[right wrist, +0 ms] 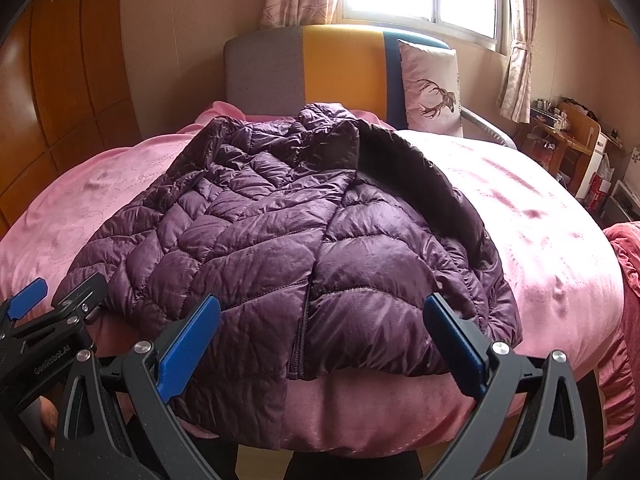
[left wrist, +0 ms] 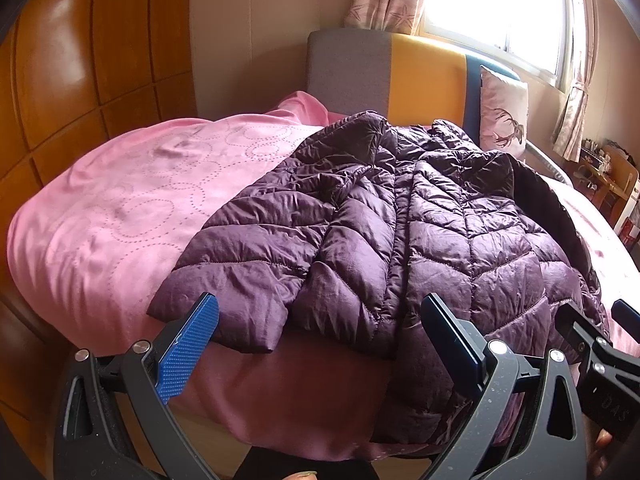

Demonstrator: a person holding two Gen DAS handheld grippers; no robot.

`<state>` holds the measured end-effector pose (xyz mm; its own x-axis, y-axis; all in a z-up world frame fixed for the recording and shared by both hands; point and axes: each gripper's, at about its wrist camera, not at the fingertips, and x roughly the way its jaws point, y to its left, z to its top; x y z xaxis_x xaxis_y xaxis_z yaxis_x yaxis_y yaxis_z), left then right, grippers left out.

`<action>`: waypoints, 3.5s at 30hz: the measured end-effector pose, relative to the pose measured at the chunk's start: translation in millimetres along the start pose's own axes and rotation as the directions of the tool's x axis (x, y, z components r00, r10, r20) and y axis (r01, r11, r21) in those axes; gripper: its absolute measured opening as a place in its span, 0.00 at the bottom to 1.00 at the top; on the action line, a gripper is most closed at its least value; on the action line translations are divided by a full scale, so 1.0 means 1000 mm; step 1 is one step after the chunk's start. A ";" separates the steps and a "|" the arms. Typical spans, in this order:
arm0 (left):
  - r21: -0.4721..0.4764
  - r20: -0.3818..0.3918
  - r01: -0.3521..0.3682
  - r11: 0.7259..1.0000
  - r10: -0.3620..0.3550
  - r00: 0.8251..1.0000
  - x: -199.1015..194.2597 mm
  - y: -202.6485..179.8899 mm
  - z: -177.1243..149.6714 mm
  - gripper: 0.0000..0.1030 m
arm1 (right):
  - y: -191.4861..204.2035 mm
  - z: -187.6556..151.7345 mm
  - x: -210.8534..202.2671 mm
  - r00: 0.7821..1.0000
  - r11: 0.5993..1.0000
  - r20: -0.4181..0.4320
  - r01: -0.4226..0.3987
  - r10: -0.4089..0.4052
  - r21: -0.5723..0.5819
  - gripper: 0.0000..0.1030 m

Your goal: Fold large clothes

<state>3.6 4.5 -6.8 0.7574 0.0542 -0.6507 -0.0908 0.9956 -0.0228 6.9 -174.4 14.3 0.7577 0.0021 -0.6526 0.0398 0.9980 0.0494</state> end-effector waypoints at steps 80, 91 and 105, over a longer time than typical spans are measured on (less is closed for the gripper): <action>-0.226 -0.290 0.472 0.852 -0.522 0.802 0.131 0.033 0.039 0.07 | -0.211 0.015 0.104 0.873 0.909 -0.322 -0.261 0.366 0.326 0.42; -0.246 -0.232 0.533 0.810 -0.583 0.779 0.066 0.080 0.041 0.03 | -0.226 0.016 0.021 0.927 0.951 -0.238 -0.251 0.290 0.180 0.05; -0.262 -0.171 0.212 0.941 -0.262 0.950 0.012 0.135 -0.002 0.59 | -0.211 0.018 -0.002 0.986 0.998 -0.158 -0.044 0.052 0.050 0.65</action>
<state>-0.9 139.2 -19.1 0.6324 -0.2224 -0.7420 -0.0943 0.9287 -0.3587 9.3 -386.2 19.0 0.6465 0.0638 -0.7602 0.0383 0.9925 0.1158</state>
